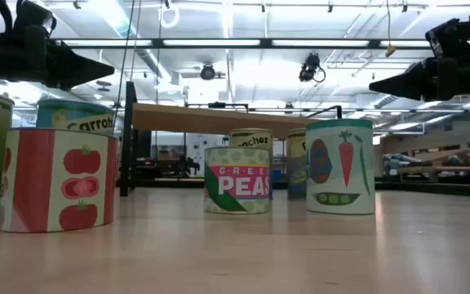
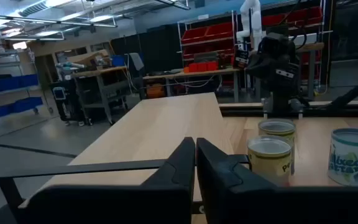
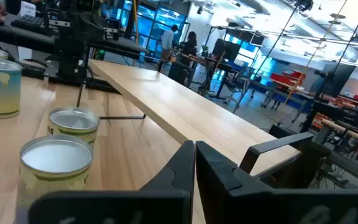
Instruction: Pick and place cans onto a shelf
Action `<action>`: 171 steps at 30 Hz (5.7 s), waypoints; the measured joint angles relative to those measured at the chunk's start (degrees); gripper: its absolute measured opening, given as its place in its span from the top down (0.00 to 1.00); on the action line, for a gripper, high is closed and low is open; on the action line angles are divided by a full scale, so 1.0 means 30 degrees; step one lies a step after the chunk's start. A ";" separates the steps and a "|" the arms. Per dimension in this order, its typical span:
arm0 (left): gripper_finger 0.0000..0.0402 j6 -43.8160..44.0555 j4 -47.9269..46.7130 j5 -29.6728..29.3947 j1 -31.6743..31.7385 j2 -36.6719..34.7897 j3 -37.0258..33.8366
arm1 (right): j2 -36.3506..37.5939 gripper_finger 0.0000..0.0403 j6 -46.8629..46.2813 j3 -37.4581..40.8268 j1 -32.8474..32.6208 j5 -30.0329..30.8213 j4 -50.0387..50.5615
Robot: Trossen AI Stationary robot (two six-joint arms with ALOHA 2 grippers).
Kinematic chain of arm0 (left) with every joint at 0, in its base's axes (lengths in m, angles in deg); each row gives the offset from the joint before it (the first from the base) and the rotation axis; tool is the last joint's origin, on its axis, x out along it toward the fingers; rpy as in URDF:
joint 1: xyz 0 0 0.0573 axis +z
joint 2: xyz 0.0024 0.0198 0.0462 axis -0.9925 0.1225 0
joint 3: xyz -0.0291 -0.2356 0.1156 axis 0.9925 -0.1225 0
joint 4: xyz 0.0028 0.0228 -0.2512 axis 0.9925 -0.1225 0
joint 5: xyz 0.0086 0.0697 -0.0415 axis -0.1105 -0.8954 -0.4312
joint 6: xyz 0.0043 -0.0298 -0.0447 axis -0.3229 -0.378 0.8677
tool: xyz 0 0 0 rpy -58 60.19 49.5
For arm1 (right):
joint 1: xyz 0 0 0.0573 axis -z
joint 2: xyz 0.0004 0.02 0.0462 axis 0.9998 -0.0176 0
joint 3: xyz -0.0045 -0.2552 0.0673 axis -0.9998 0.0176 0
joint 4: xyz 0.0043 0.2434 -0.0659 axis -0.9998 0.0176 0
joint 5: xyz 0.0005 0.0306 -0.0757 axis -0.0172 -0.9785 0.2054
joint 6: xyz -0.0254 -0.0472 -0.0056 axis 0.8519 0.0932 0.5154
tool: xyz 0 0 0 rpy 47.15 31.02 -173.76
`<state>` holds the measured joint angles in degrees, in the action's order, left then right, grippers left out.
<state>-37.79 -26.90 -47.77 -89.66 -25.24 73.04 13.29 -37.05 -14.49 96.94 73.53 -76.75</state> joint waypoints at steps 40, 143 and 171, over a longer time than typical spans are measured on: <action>0.94 0.0007 0.0000 -0.0001 0.0000 -0.0001 0.0000 | -0.0006 0.94 0.0003 -0.0003 0.0000 0.0007 0.0000; 0.65 1.1881 -1.4371 1.2239 -0.0015 1.3379 2.2376 | -1.0465 0.94 -1.7672 -1.4825 0.0055 -0.4073 0.1942; 0.65 1.7127 -2.6587 1.1041 -0.6768 1.9809 2.2199 | -1.8925 0.94 -1.6280 -2.1409 -0.3590 -0.3463 1.1553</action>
<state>13.59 -106.66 -14.64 -109.97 34.18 139.64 -43.49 -85.89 -78.72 86.17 63.14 -42.09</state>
